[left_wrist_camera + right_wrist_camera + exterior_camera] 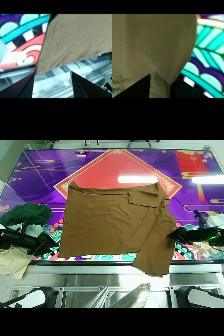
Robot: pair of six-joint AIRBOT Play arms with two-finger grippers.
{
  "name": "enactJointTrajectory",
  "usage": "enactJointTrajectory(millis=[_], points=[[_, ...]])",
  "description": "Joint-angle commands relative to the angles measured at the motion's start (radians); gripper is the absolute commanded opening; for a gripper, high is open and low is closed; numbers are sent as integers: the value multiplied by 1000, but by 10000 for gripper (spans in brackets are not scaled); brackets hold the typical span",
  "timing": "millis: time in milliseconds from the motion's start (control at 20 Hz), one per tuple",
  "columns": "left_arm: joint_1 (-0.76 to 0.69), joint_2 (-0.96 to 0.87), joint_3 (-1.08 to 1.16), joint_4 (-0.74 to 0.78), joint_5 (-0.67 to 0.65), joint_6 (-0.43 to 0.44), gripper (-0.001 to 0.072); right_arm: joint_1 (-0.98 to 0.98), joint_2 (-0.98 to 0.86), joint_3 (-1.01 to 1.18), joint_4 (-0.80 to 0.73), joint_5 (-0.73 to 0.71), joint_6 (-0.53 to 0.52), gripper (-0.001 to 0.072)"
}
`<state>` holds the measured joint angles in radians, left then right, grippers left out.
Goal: Fold the shirts.
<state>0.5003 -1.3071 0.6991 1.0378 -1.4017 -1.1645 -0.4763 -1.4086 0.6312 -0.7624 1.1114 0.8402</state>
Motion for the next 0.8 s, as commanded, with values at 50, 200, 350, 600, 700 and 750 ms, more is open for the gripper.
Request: enactJointTrajectory(millis=[50, 200, 350, 600, 700, 750], points=[[1, 22, -77, 39, 98, -16, 481, 80, -32, -5, 49, -63, -6, 359], [1, 21, -117, 41, 158, -16, 481, 79, -32, -5, 49, -50, -7, 359], [0, -12, -126, 15, 198, -14, 480, 79, -31, -5, 49, -32, -7, 359], [-142, -184, -60, -42, 177, 16, 124, 78, -31, -4, 39, -2, -6, 359], [-192, -220, -22, -34, 163, 25, 6, 71, -31, -4, 14, 12, -3, 359], [-204, -225, -6, -36, 164, 18, 6, 58, -31, -4, 14, 23, -3, 359]])
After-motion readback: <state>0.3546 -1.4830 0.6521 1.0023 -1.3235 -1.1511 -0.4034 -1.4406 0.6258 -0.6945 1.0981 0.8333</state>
